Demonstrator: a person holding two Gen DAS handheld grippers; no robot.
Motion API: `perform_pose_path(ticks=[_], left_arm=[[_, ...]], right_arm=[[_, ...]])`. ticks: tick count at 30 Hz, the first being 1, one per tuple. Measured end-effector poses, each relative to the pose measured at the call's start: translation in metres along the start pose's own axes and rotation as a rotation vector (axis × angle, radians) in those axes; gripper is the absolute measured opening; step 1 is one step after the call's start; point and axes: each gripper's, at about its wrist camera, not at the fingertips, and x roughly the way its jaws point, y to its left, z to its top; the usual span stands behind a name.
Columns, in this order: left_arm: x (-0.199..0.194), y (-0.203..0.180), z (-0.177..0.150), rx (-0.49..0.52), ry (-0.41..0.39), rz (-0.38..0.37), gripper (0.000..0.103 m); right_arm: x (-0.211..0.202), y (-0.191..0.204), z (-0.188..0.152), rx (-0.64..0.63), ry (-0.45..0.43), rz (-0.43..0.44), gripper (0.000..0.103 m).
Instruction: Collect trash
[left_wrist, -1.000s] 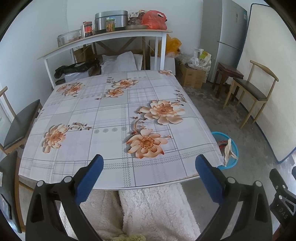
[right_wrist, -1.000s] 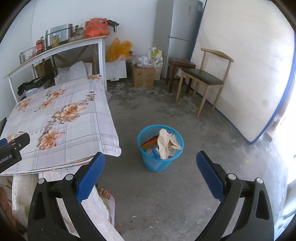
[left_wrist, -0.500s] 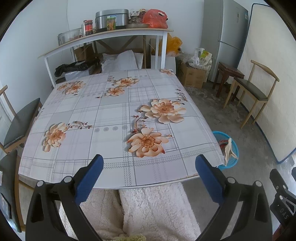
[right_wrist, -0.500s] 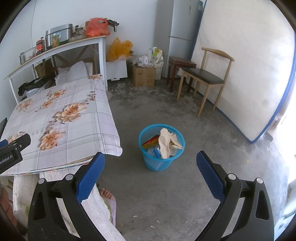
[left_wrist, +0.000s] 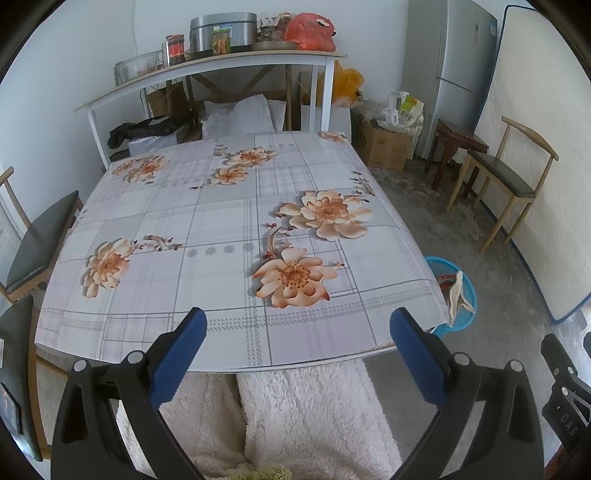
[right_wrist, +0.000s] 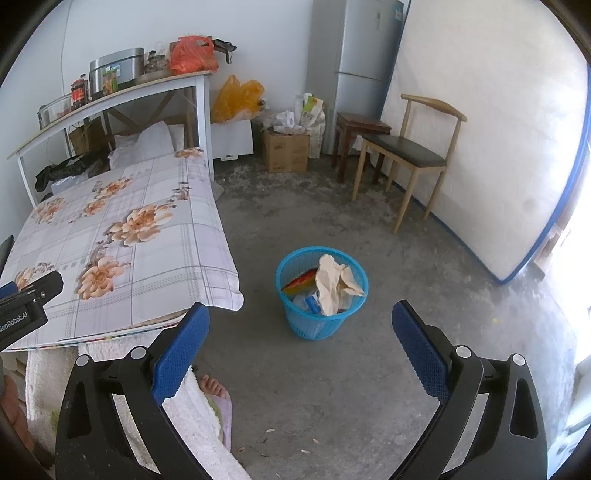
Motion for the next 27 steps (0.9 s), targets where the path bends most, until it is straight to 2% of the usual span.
perform_pose_path(ticks=[27], left_arm=[[-0.0007,-0.0005,0.0004,-0.001,0.002,-0.002,0.097]], right_arm=[[-0.0013,-0.0026,-0.0022,0.005,0.003,-0.001,0.095]])
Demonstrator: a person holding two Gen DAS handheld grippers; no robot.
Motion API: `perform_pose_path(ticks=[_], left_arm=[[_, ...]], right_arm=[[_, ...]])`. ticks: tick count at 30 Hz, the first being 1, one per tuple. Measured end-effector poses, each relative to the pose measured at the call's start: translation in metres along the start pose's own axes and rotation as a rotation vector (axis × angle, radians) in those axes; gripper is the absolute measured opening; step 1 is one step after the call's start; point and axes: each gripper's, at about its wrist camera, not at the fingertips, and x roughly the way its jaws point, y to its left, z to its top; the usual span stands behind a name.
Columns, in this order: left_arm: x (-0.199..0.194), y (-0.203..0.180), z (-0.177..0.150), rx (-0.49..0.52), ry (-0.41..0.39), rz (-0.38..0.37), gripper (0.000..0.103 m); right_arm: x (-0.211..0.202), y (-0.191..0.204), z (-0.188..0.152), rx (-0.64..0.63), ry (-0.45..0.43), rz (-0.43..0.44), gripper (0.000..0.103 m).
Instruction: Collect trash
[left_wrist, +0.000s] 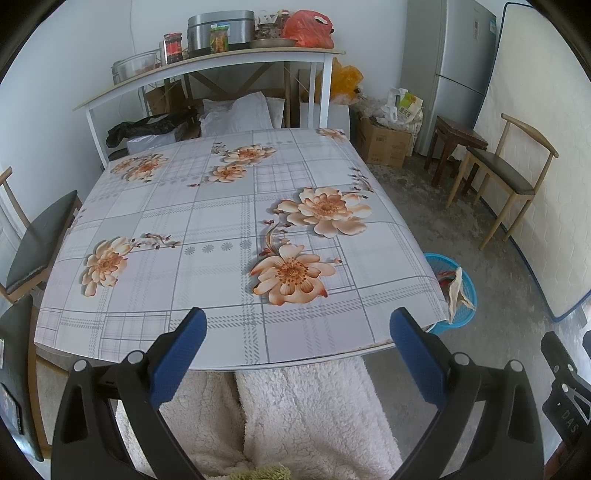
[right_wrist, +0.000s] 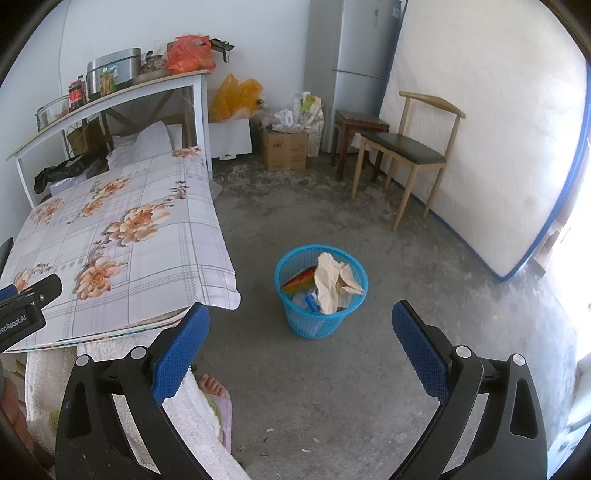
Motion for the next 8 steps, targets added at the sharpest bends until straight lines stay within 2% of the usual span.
perform_pose_path(ticks=[8], left_arm=[[-0.0004,-0.0038,-0.0035,0.006,0.009,-0.006,0.097]], right_arm=[[-0.0008,-0.0013,-0.0004,0.001,0.000,0.000,0.095]])
